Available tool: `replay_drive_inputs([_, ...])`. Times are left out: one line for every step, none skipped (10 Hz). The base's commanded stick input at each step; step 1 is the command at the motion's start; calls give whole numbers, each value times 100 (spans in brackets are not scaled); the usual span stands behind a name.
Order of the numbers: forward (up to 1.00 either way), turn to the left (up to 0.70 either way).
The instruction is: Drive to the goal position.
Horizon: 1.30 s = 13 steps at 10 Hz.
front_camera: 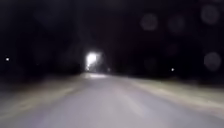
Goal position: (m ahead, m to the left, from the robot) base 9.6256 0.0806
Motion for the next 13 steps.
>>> replay_drive_inputs([100, 37])
replay_drive_inputs([100, 1])
replay_drive_inputs([100, 0])
replay_drive_inputs([100, 0])
replay_drive_inputs([100, 0])
replay_drive_inputs([100, 0])
replay_drive_inputs([100, 0])
replay_drive_inputs([100, 0])
replay_drive_inputs([100, 0])
replay_drive_inputs([100, 0])
replay_drive_inputs([100, 0])
replay_drive_inputs([100, 0])
replay_drive_inputs([100, 0])
